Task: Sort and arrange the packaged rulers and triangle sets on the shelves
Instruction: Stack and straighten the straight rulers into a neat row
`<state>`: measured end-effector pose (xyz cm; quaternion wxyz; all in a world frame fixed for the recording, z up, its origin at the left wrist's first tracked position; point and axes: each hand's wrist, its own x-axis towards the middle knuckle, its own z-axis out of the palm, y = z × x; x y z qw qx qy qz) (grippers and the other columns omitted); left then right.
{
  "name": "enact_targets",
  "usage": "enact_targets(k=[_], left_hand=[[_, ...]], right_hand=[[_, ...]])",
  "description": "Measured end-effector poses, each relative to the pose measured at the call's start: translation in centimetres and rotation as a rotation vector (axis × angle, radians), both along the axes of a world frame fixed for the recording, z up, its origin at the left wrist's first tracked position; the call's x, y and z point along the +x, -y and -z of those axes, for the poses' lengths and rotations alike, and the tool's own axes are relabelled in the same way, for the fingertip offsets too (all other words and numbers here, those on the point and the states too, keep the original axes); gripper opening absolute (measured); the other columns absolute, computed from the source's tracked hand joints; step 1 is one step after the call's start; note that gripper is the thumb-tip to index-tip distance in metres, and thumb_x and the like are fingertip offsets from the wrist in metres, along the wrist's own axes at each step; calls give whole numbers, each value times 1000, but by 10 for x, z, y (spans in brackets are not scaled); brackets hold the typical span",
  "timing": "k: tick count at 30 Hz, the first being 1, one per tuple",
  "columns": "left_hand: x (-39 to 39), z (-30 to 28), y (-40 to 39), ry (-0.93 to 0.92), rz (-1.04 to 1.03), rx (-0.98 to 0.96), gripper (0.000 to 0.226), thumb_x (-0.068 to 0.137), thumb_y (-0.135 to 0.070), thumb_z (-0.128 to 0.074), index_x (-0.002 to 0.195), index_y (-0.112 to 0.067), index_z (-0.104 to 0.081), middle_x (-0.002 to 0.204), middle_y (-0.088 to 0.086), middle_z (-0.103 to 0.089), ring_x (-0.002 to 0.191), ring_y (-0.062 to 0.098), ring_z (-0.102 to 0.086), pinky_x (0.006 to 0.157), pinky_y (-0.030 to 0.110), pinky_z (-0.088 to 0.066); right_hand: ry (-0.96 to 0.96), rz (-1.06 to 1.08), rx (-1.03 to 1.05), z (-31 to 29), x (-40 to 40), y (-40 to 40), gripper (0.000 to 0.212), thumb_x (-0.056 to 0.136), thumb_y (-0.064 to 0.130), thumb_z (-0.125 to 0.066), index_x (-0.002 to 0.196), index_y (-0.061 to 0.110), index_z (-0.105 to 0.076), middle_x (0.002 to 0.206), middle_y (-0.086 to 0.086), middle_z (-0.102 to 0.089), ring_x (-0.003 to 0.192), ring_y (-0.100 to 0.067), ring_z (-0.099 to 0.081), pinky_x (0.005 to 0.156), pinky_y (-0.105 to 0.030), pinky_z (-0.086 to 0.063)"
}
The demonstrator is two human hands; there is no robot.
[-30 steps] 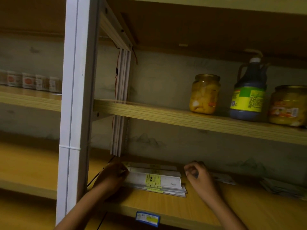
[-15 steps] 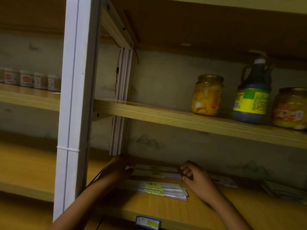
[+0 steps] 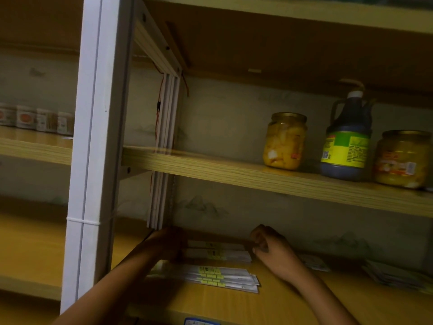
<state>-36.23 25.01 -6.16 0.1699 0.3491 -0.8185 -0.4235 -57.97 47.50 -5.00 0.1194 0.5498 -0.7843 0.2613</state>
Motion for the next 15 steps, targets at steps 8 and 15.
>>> enact_targets(k=[8,15], left_hand=[[-1,-1,2,183,68,-322,45,69,-19,-83,109,-28,-63,106,-15,-56,105,7,-58,91,26,-54],[8,8,-9,-143,-95,-265,30,82,-28,-71,110,-34,-62,110,-7,-61,94,11,-61,69,24,-55]], right_hand=[[65,0,-21,6,-3,-5,27,90,22,-61,115,26,-53,107,9,-55,94,-1,-55,76,-12,-44],[208,5,-58,17,-10,2,20,89,18,-63,107,24,-58,95,7,-62,89,-5,-59,79,-18,-48]])
